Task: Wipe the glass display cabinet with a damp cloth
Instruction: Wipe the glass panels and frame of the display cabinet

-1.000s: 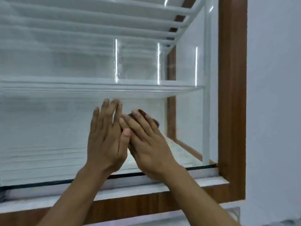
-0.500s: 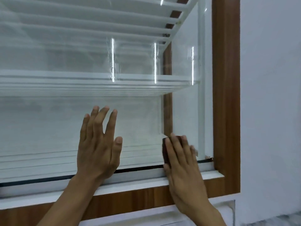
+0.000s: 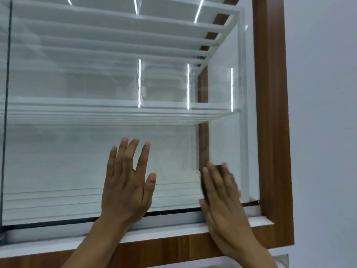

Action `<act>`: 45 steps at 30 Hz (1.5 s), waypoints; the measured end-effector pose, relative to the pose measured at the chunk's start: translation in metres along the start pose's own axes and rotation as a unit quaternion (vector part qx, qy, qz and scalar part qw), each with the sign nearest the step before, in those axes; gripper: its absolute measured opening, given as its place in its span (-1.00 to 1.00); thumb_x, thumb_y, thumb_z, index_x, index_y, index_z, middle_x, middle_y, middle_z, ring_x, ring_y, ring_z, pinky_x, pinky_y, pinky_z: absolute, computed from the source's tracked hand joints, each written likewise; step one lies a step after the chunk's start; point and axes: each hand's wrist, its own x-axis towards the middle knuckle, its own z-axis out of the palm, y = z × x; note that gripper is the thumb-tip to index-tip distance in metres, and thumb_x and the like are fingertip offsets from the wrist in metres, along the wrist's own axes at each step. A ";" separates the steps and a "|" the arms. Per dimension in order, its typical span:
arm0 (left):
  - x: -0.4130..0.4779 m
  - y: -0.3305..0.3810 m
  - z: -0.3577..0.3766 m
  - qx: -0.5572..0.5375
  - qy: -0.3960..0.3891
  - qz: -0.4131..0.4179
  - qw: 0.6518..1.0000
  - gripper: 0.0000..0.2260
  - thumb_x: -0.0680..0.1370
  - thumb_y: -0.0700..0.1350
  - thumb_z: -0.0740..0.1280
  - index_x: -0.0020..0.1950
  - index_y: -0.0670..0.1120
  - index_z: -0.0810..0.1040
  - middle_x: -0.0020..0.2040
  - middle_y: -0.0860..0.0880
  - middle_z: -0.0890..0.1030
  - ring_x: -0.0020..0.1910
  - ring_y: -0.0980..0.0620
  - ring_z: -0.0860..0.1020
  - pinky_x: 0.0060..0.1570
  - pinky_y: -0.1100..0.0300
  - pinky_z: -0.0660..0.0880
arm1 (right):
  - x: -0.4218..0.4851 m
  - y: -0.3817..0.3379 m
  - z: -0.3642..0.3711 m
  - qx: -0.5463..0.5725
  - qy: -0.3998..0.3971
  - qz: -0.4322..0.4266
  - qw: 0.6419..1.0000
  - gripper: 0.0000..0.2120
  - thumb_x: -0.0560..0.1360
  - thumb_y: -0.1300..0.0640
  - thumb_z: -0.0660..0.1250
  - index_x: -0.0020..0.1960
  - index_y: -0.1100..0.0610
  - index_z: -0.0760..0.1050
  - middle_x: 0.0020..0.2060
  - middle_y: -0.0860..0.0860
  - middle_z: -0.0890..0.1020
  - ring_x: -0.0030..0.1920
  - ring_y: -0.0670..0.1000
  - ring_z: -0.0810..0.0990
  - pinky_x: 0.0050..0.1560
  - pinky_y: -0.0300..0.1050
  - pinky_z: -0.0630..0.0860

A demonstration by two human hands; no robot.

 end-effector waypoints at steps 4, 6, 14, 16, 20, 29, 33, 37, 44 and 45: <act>0.022 -0.026 -0.008 0.026 -0.014 0.036 0.999 -0.46 0.67 0.12 -0.06 0.61 -0.07 0.19 0.62 -0.16 0.16 0.63 -0.18 0.08 0.58 -0.19 0.03 | 0.079 0.007 -0.011 0.034 0.082 0.051 0.995 -0.40 0.66 0.05 0.04 0.64 0.09 -0.05 0.64 0.03 0.01 0.64 0.11 -0.09 0.61 0.12 -0.10; 0.067 -0.050 -0.025 0.034 -0.013 0.025 0.999 -0.47 0.67 0.12 -0.05 0.62 -0.05 0.18 0.64 -0.14 0.14 0.64 -0.17 0.06 0.59 -0.17 0.02 | 0.153 0.010 -0.029 0.073 0.141 0.104 0.982 -0.43 0.66 0.05 0.04 0.63 0.12 -0.01 0.63 0.04 0.06 0.64 0.11 -0.08 0.62 0.13 -0.08; 0.307 -0.170 -0.111 0.101 -0.005 -0.069 0.993 -0.46 0.67 0.11 -0.02 0.64 -0.05 0.10 0.64 -0.16 0.10 0.65 -0.16 0.00 0.61 -0.13 -0.05 | 0.461 -0.046 -0.103 0.073 0.206 0.072 0.973 -0.49 0.60 0.12 0.21 0.50 0.28 0.24 0.43 0.14 0.19 0.52 0.25 0.15 0.52 0.22 0.20; 0.346 -0.200 -0.134 0.115 -0.009 -0.100 0.988 -0.45 0.67 0.09 0.00 0.63 -0.07 0.11 0.63 -0.17 0.12 0.65 -0.18 -0.01 0.61 -0.16 -0.03 | 0.507 -0.089 -0.109 0.075 0.182 -0.012 0.980 -0.46 0.60 0.11 0.22 0.52 0.27 0.24 0.43 0.14 0.21 0.51 0.23 0.15 0.56 0.20 0.13; 0.393 -0.244 -0.167 0.149 -0.028 -0.061 0.986 -0.48 0.67 0.08 0.05 0.61 -0.06 0.18 0.59 -0.19 0.20 0.63 -0.20 0.06 0.59 -0.22 0.02 | 0.551 -0.144 -0.111 0.070 0.122 -0.166 0.976 -0.48 0.62 0.13 0.23 0.55 0.23 0.27 0.45 0.10 0.25 0.52 0.20 0.21 0.60 0.16 0.09; 0.395 -0.316 -0.189 0.042 -0.012 0.055 0.998 -0.48 0.68 0.04 0.05 0.60 -0.16 0.18 0.59 -0.20 0.17 0.62 -0.21 0.07 0.62 -0.10 -0.03 | 0.573 -0.224 -0.103 0.097 0.184 0.049 0.977 -0.48 0.59 0.18 0.26 0.52 0.26 0.29 0.45 0.11 0.21 0.51 0.23 0.18 0.57 0.22 0.13; 0.381 -0.334 -0.193 0.006 0.000 0.056 0.998 -0.46 0.66 -0.01 0.07 0.59 -0.24 0.17 0.60 -0.21 0.19 0.62 -0.18 0.09 0.62 -0.08 -0.01 | 0.565 -0.265 -0.086 0.095 0.117 -0.089 0.985 -0.50 0.63 0.17 0.22 0.55 0.21 0.28 0.50 0.08 0.29 0.58 0.17 0.17 0.61 0.13 0.03; 0.379 -0.335 -0.190 0.005 -0.006 0.065 0.998 -0.43 0.63 -0.01 0.08 0.60 -0.24 0.14 0.61 -0.21 0.16 0.62 -0.20 0.08 0.62 -0.12 -0.01 | 0.539 -0.202 -0.092 0.062 0.231 0.245 0.940 -0.51 0.63 0.18 0.19 0.52 0.27 0.21 0.49 0.18 0.27 0.54 0.24 0.17 0.52 0.32 0.16; 0.373 -0.331 -0.187 0.007 -0.004 0.040 0.999 -0.42 0.62 -0.04 0.11 0.62 -0.20 0.10 0.62 -0.20 0.13 0.63 -0.19 0.04 0.62 -0.09 -0.09 | 0.521 -0.272 -0.075 0.069 0.101 -0.090 0.988 -0.49 0.63 0.19 0.27 0.55 0.20 0.26 0.53 0.08 0.21 0.58 0.20 0.14 0.60 0.15 0.04; 0.366 -0.327 -0.187 0.006 -0.009 0.030 0.999 -0.41 0.62 -0.04 0.11 0.62 -0.20 0.09 0.62 -0.20 0.12 0.63 -0.20 0.02 0.62 -0.10 -0.11 | 0.507 -0.256 -0.074 0.055 0.103 -0.082 0.990 -0.50 0.64 0.18 0.25 0.55 0.19 0.27 0.53 0.08 0.22 0.57 0.20 0.15 0.60 0.16 0.04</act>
